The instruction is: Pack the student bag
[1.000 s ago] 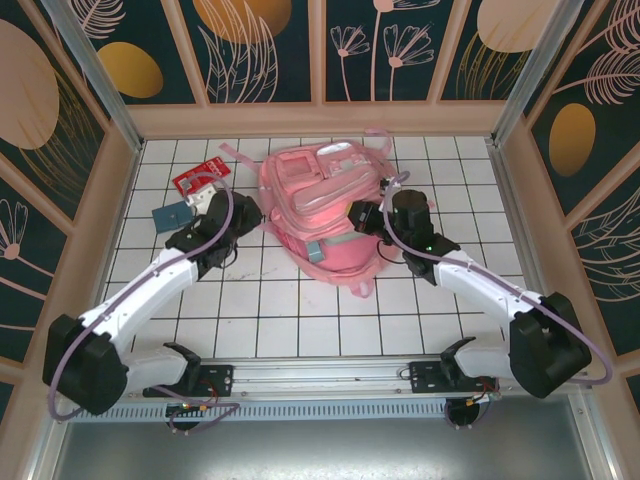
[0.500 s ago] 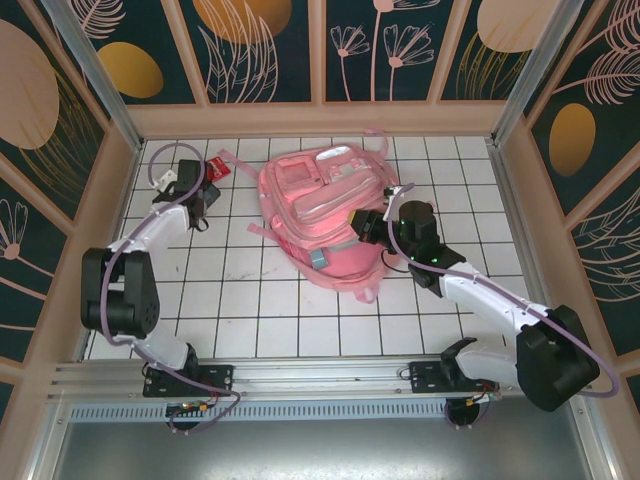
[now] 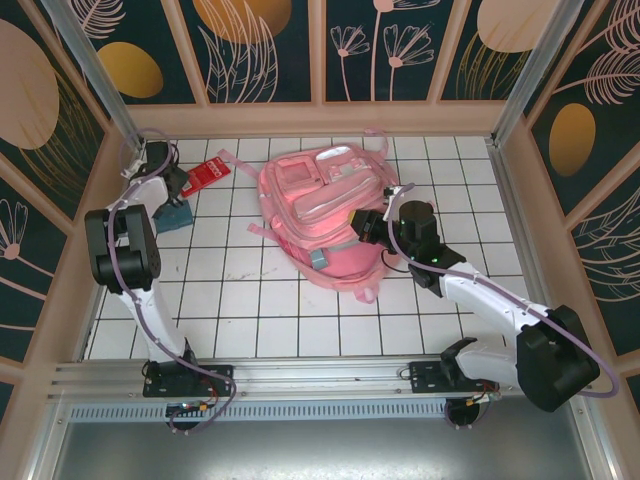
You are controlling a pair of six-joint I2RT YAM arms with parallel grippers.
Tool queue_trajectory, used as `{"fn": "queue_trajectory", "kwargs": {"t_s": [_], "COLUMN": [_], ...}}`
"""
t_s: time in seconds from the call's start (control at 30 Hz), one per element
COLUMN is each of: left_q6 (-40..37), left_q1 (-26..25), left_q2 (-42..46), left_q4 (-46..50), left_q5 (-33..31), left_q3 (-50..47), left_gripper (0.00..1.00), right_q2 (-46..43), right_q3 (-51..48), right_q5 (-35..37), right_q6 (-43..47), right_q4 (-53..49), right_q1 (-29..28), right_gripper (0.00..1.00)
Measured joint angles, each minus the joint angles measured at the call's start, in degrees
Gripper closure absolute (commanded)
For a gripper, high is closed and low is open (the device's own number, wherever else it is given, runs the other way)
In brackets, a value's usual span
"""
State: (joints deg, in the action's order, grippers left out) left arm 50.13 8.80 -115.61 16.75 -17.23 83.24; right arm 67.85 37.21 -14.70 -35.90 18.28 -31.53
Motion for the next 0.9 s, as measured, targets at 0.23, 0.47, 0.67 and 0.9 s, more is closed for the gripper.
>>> {"fn": "queue_trajectory", "kwargs": {"t_s": [0.23,0.47,0.67,0.9], "left_q6": [-2.1,-4.5,-4.6,-2.3], "left_q1": [1.7,1.7,1.8,-0.8], "left_q2": [-8.6,-14.2,-10.0,-1.1], "left_q4": [1.6,2.8,-3.4,-9.4], "left_q5": [1.0,5.6,10.2,12.7], "left_q3": [9.9,14.8,6.3,-7.7], "left_gripper": [0.01,0.01,0.02,0.02], "right_q2": [0.0,0.1,0.2,0.2], "right_q3": [0.0,0.0,0.0,0.0], "right_q5": [0.0,0.0,-0.2,-0.4], "right_q6": [0.3,0.9,1.0,1.0], "right_q4": [0.0,0.0,0.0,0.0], "right_q1": [0.0,0.0,0.0,0.0], "right_gripper": [0.97,0.97,0.97,0.97]}}
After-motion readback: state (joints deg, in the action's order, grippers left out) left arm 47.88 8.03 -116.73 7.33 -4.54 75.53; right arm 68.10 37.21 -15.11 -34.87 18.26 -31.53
